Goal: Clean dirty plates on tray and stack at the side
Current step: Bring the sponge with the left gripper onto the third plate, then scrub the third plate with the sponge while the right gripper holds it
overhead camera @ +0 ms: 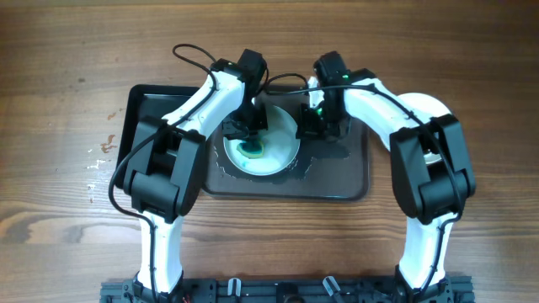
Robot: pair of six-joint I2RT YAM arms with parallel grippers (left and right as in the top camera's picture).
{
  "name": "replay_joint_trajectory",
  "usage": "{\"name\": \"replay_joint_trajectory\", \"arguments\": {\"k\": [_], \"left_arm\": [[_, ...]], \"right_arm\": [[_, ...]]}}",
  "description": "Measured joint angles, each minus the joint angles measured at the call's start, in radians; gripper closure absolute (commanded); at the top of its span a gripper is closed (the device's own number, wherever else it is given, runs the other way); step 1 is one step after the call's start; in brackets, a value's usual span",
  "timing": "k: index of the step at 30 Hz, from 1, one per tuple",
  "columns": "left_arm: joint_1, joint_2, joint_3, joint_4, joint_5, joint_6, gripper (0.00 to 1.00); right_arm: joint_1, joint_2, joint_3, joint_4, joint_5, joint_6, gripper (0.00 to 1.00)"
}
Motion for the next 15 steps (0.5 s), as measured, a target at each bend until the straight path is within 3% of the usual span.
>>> {"name": "replay_joint_trajectory", "arguments": {"k": [5, 8, 11, 15], "left_arm": [[0.003, 0.000, -0.019, 0.001, 0.175, 0.167, 0.96], [-0.014, 0.001, -0.030, 0.032, 0.239, 0.210, 0.96], [-0.026, 0.002, -0.034, 0.080, 0.245, 0.185, 0.96], [-0.024, 0.002, -0.026, 0.095, 0.154, 0.044, 0.96]], "right_arm": [[-0.027, -0.001, -0.037, 0.046, -0.076, 0.000, 0.96], [-0.029, -0.001, -0.039, 0.049, -0.083, 0.000, 0.96], [-0.029, -0.001, -0.041, 0.049, -0.086, 0.000, 0.96], [-0.029, -0.001, -0.041, 0.061, -0.089, 0.005, 0.96]]}}
